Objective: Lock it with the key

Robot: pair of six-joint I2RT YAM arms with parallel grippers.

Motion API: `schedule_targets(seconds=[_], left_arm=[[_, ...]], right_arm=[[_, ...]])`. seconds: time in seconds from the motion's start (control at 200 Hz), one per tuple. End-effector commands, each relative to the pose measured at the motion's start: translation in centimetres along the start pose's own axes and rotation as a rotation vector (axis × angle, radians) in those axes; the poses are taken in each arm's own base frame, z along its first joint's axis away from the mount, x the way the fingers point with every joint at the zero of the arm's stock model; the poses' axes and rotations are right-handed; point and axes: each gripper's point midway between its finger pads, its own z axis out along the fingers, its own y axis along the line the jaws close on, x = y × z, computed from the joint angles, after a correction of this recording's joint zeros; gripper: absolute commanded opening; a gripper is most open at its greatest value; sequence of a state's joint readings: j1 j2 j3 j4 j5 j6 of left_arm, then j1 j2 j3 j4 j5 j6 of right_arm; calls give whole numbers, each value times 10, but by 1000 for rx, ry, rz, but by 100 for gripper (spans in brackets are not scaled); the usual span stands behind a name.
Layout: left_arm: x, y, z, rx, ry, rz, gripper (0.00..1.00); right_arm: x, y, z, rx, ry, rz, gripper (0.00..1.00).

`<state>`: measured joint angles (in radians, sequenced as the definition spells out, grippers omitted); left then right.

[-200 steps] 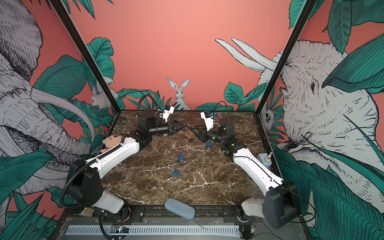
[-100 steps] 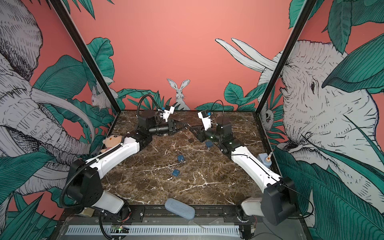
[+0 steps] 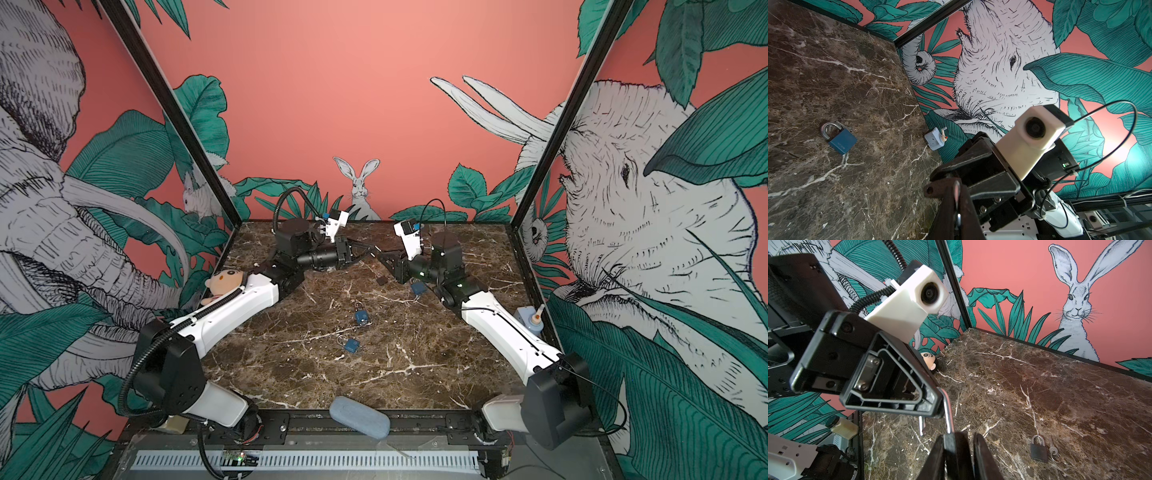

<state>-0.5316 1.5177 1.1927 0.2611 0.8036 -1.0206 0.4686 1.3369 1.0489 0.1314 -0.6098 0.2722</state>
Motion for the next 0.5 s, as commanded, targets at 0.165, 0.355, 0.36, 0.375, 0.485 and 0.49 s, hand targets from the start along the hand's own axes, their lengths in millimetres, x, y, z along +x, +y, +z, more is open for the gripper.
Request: schedule_targets(seconds=[0.165, 0.355, 0.36, 0.375, 0.485, 0.49], left_arm=[[-9, -45, -13, 74, -38, 98, 0], [-9, -46, -13, 74, -37, 98, 0], [-9, -46, -13, 74, -37, 98, 0], [-9, -46, -13, 74, -37, 97, 0], [-8, -45, -13, 74, -36, 96, 0], [-8, -45, -13, 74, -36, 97, 0]], right_arm=[[-9, 0, -4, 29, -23, -35, 24], [-8, 1, -4, 29, -21, -34, 19], [-8, 1, -4, 28, -20, -34, 19], [-9, 1, -5, 29, -22, -35, 19], [-11, 1, -5, 32, -28, -38, 16], [-11, 1, -5, 32, -28, -37, 15]])
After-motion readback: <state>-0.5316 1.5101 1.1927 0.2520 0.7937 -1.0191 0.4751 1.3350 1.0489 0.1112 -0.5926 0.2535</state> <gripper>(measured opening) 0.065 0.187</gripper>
